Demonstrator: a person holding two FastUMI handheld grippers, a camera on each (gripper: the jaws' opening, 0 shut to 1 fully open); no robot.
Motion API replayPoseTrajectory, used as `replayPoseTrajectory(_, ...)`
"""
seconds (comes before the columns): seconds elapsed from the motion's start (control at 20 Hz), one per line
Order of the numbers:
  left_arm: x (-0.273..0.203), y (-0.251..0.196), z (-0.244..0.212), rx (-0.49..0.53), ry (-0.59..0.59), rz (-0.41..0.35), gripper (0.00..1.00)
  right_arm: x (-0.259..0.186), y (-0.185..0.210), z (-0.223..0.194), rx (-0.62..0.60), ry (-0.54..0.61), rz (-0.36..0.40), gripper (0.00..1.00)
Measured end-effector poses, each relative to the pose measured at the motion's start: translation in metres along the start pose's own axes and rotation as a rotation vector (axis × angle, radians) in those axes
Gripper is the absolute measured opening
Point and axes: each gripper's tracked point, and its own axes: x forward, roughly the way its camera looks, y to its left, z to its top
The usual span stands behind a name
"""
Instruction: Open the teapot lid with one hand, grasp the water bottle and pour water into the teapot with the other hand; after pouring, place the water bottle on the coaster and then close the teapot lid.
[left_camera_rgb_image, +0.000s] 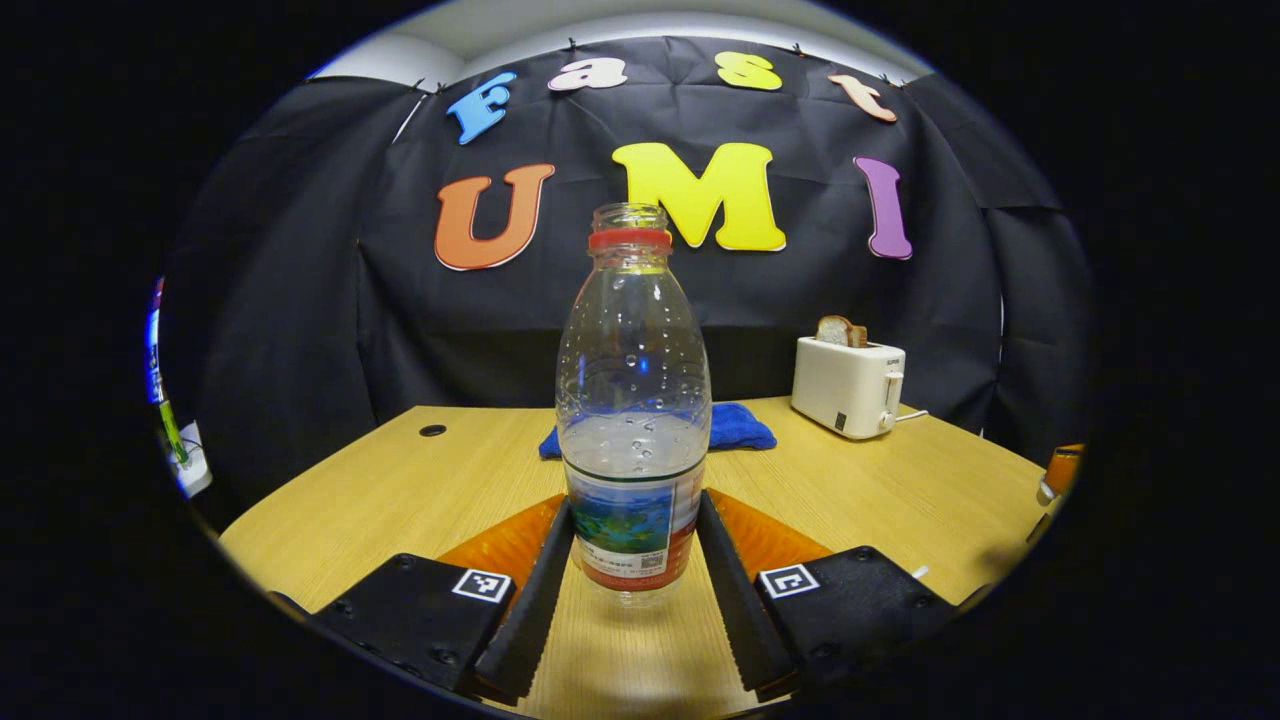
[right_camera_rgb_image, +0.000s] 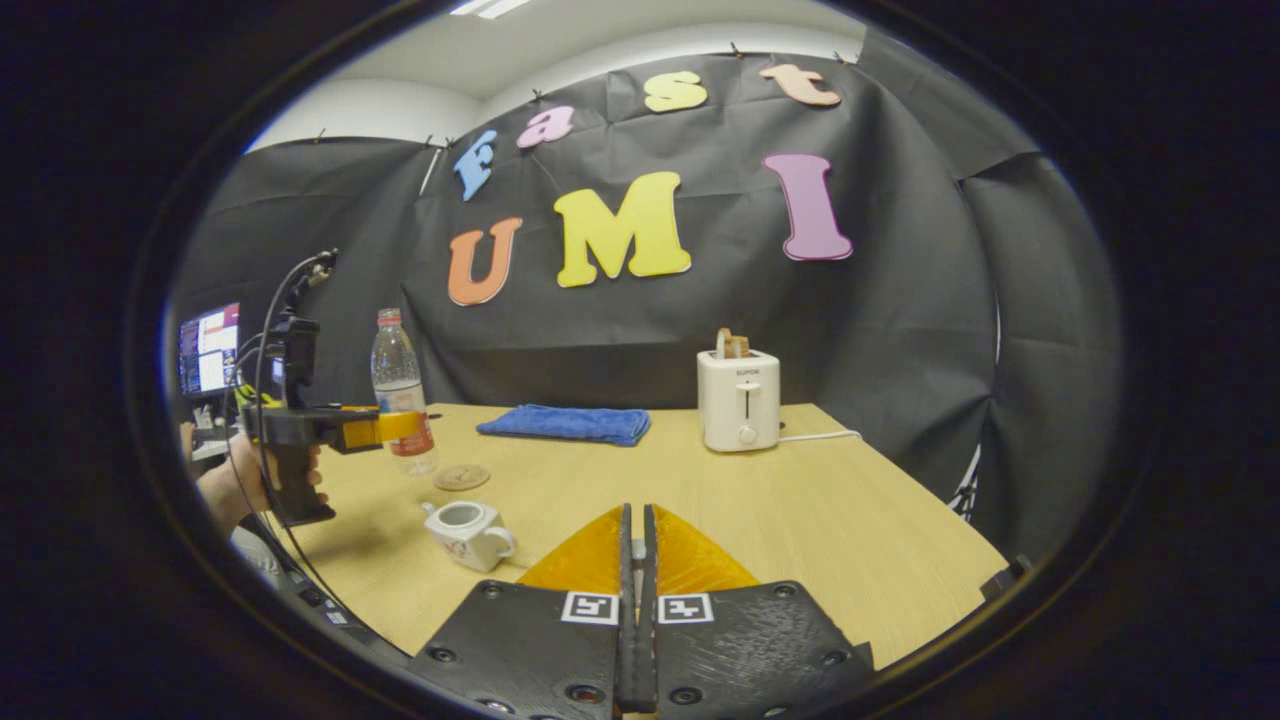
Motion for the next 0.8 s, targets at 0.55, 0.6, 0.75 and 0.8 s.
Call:
replayPoseTrajectory(0.55,0.069,0.013,-0.019,-0.017,0.057,0.0,0.78,0.008,-0.016,-0.013,0.005,0.042,-0.044,0.02)
replayPoseTrajectory(0.6,0.069,0.013,-0.021,-0.02,0.061,-0.002,0.78,0.009,-0.016,-0.014,0.004,0.043,-0.044,0.0)
replayPoseTrajectory(0.75,0.072,0.016,-0.023,-0.024,0.063,0.003,0.79,0.011,-0.015,-0.015,0.009,0.047,-0.039,0.0)
replayPoseTrajectory(0.8,0.072,0.017,-0.024,-0.025,0.066,0.004,0.79,0.011,-0.015,-0.015,0.008,0.049,-0.036,0.0)
